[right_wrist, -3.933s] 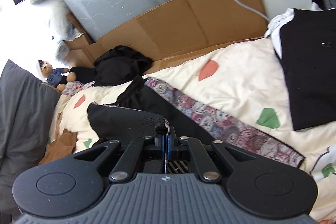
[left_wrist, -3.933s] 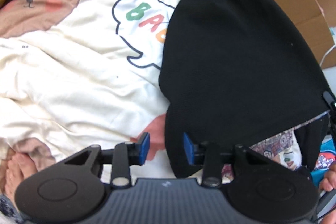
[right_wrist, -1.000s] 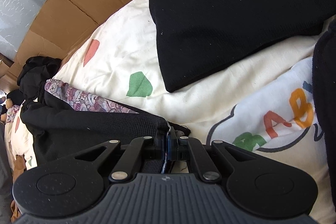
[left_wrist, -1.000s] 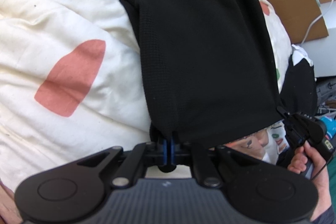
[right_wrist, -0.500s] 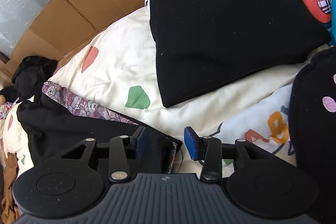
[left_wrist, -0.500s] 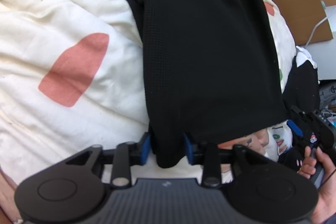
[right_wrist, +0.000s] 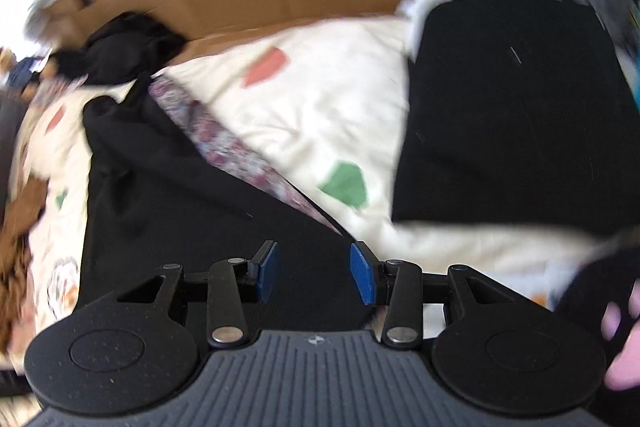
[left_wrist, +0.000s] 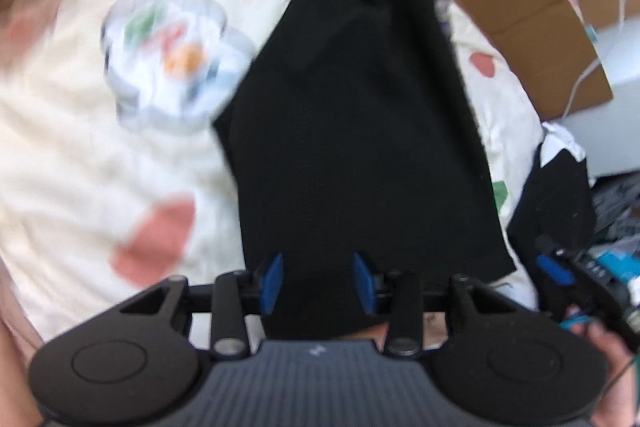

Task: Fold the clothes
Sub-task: 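Open both tools and release the lengthwise-folded trousers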

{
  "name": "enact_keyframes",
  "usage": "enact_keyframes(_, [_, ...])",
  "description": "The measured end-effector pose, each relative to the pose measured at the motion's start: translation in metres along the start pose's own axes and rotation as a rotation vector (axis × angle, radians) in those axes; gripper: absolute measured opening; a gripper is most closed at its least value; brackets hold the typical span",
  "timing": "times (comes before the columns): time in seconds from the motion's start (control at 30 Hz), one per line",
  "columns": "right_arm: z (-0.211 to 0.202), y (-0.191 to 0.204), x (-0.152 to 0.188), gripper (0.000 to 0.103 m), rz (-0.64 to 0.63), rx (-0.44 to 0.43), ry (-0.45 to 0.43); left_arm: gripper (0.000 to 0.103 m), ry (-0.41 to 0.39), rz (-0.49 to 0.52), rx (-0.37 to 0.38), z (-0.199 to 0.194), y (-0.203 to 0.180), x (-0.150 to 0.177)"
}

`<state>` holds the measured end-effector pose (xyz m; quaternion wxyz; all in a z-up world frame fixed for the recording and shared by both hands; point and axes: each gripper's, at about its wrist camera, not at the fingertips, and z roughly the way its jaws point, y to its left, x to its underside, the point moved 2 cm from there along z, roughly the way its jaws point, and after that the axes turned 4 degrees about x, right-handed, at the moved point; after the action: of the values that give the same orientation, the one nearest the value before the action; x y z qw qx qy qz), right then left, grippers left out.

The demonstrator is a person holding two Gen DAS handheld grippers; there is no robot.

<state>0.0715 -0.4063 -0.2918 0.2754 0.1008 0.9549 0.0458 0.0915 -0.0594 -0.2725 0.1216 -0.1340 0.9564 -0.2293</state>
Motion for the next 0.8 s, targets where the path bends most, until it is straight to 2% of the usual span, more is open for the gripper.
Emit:
enact_keyframes(0.13, [-0.026, 0.033, -0.034, 0.045, -0.207, -0.017, 0.0, 0.042, -0.034, 0.055, 0.013, -0.014, -0.027, -0.036])
enact_keyframes(0.3, [-0.051, 0.079, -0.06, 0.049, -0.482, -0.022, 0.047, 0.046, -0.069, 0.2, 0.032, -0.051, -0.058, -0.077])
enact_keyframes(0.43, [-0.06, 0.112, -0.069, 0.049, -0.623, -0.035, 0.101, 0.047, -0.096, 0.274, -0.005, -0.078, -0.06, -0.106])
enact_keyframes(0.53, [-0.063, 0.126, -0.077, 0.049, -0.643, -0.07, 0.122, 0.047, -0.09, 0.346, -0.039, -0.094, -0.058, -0.126])
enact_keyframes(0.6, [-0.063, 0.132, -0.082, 0.049, -0.625, -0.085, 0.134, 0.047, -0.082, 0.367, -0.03, -0.099, -0.054, -0.138])
enact_keyframes(0.7, [-0.057, 0.137, -0.086, 0.049, -0.589, -0.098, 0.125, 0.048, -0.081, 0.389, -0.017, -0.091, -0.047, -0.151])
enact_keyframes(0.8, [-0.045, 0.135, -0.088, 0.049, -0.531, -0.086, 0.12, 0.048, -0.096, 0.371, -0.007, -0.1, -0.037, -0.17])
